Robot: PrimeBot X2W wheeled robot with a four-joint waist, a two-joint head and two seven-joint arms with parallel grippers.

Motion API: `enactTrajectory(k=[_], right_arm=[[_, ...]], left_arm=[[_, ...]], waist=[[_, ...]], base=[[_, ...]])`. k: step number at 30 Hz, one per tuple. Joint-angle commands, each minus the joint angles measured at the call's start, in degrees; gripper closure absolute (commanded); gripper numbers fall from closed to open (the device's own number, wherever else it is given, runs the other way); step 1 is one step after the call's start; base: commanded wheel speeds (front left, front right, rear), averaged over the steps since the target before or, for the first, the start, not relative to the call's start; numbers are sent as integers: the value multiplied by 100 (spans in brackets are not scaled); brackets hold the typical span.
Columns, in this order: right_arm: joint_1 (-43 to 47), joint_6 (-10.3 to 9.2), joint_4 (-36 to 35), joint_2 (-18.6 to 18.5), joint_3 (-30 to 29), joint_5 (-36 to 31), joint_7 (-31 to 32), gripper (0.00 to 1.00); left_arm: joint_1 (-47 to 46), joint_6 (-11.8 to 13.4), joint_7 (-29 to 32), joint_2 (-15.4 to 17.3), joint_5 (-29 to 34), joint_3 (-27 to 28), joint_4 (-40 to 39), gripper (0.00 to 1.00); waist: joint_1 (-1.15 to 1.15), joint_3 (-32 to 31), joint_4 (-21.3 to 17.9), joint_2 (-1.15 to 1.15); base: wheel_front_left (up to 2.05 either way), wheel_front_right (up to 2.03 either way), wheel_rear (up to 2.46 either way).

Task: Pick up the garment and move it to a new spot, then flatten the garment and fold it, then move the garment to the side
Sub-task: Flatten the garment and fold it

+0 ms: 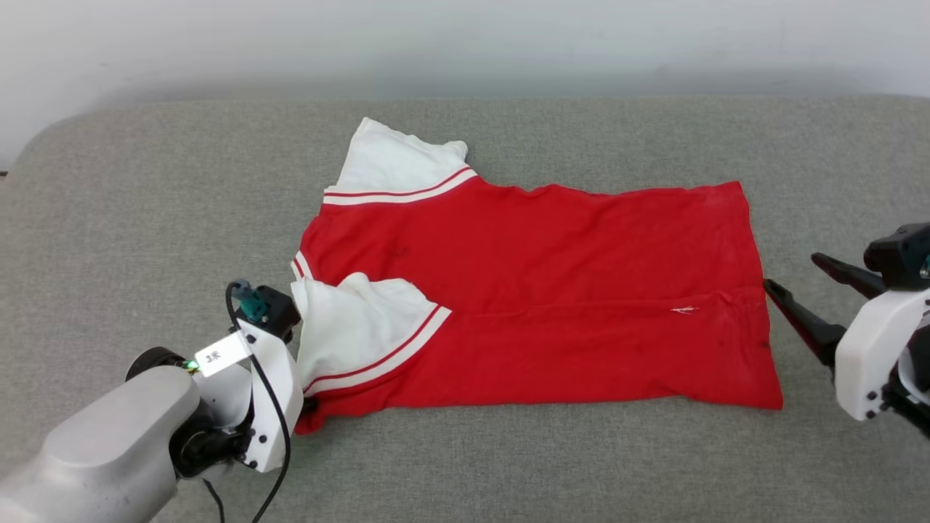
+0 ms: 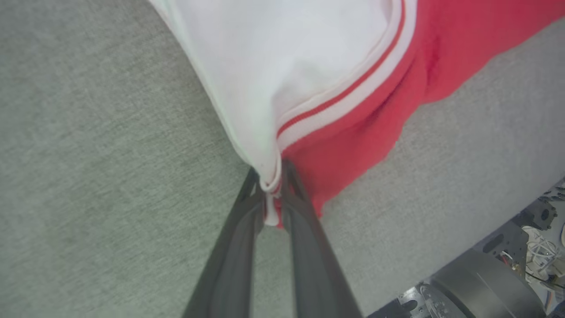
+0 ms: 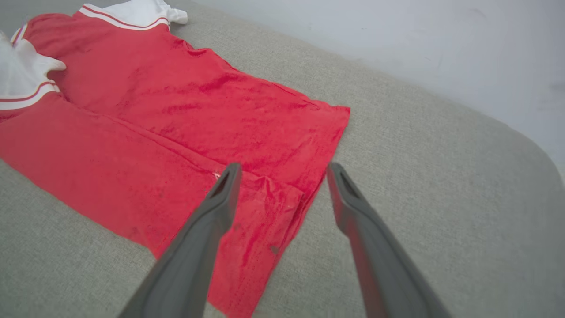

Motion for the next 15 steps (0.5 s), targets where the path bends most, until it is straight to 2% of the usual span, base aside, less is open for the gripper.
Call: enactTrajectory(k=[1, 5, 8, 15], right_arm=[[-94, -7, -81, -132, 57, -6, 154, 0], [-175, -7, -195, -542, 265, 137, 1047, 0], [-236, -7, -207, -696, 364, 299, 1688, 0], [-190, -7, 112, -527, 561, 400, 2253, 0]], left_arm=[[-26, 0, -98, 33, 23, -18, -64, 100], [-110, -1, -362, 114, 40, -13, -284, 100], [-182, -1, -489, 162, 92, -38, -422, 100], [-341, -1, -641, 157, 212, -96, -627, 100]], waist=[[0, -45, 49, 0], [0, -89, 118, 0], [0, -86, 156, 0], [0, 57, 245, 0]], base=[[0, 0, 0], [0, 0, 0], [0, 0, 0], [0, 0, 0]])
